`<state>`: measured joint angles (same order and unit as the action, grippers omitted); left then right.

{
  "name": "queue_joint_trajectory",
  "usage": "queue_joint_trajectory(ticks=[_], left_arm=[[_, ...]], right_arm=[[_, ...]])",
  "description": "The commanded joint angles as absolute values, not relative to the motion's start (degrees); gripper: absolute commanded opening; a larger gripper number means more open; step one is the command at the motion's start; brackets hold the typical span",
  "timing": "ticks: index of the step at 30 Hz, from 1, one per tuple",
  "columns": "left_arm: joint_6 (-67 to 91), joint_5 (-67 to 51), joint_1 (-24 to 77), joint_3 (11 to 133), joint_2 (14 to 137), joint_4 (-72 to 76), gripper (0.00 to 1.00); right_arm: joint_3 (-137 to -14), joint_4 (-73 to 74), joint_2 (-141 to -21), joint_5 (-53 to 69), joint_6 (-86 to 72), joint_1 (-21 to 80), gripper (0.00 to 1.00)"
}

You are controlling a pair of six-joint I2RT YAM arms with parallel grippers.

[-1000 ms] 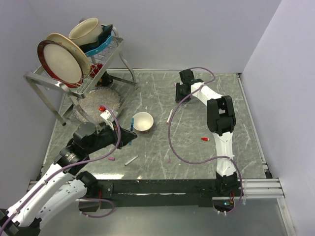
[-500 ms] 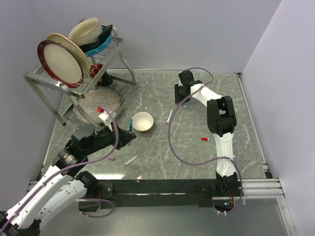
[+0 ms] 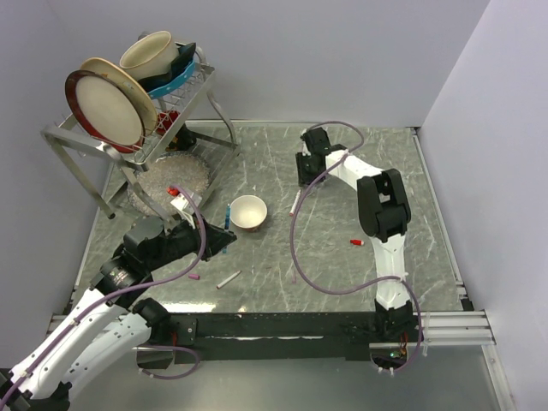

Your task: Insert the pens into the pen caps

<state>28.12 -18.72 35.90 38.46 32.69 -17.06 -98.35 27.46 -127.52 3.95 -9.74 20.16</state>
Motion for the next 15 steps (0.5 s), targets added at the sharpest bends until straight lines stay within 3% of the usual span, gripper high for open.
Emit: queue_joint_trajectory(ticks=[1, 15], left_arm=[[27.8, -18.1, 36.1, 38.6, 32.0, -15.6, 0.01], [28.1, -18.3, 36.1, 38.5, 31.6, -15.5, 0.01]], right_arm=[[-93.6, 30.7, -123.1, 4.7, -11.0, 21.8, 0.43], [-79.5, 28.6, -112.6, 1.7, -14.8, 21.8, 0.42]])
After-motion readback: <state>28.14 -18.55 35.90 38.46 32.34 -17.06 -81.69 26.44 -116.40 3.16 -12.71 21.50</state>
